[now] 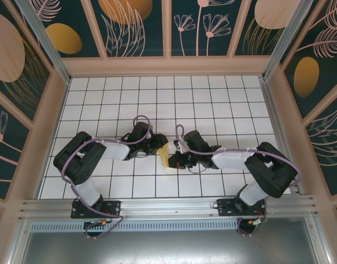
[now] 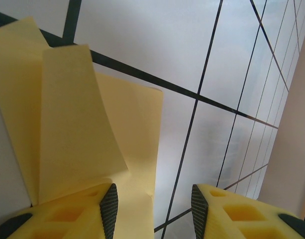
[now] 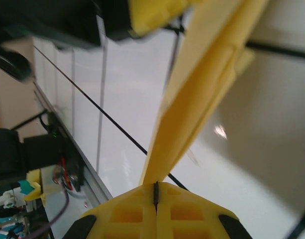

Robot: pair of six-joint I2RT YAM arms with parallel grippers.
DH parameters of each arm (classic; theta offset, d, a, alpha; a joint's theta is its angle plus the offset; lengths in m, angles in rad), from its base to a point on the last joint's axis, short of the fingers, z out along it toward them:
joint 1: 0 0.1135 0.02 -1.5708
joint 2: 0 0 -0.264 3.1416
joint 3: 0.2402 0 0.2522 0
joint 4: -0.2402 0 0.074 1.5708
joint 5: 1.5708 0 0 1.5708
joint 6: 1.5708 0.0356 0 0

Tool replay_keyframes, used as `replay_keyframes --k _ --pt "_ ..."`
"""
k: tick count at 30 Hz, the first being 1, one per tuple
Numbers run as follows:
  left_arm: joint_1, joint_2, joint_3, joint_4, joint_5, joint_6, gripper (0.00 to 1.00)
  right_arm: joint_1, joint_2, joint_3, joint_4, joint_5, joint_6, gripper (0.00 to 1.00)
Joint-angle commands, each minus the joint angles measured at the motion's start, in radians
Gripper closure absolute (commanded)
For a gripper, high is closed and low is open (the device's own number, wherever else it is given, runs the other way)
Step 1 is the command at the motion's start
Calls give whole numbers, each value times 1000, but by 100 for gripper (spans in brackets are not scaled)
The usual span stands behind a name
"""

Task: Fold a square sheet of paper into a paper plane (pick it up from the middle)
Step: Fold the wing for the fifth time at the center of the table.

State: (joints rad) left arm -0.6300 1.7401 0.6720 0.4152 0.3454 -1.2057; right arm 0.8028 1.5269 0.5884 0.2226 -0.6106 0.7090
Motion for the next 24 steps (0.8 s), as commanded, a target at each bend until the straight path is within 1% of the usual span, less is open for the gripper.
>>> replay_keyframes --k 1,4,6,9,12,14,16,18,19,22,24 --pt "7 29 7 -49 -14 26 53 -10 50 48 73 -6 13 98" --pt "6 29 6 -50 -14 26 53 -19 63 46 89 -28 28 98" --pt "7 25 8 -53 -16 29 53 -16 32 49 10 -26 9 97" --pt "6 26 7 -53 -17 29 53 -19 -64 16 -155 72 -63 95" --pt "7 30 4 -44 -13 24 53 -51 -129 -25 -239 133 -77 94" --pt "7 25 -2 -43 -17 21 53 -57 -163 -43 -193 108 -60 94" --pt "7 23 -3 -42 -19 20 53 -56 -163 -53 -86 71 -11 93" --pt "7 25 0 -42 -16 20 53 -54 -113 -53 53 20 50 93" --pt "6 26 0 -42 -16 20 53 -52 -79 -41 93 4 67 94" --pt "7 24 1 -45 -14 22 53 -31 15 3 178 -14 93 94" --pt "7 22 1 -48 -17 23 53 -20 75 35 192 -17 102 94"
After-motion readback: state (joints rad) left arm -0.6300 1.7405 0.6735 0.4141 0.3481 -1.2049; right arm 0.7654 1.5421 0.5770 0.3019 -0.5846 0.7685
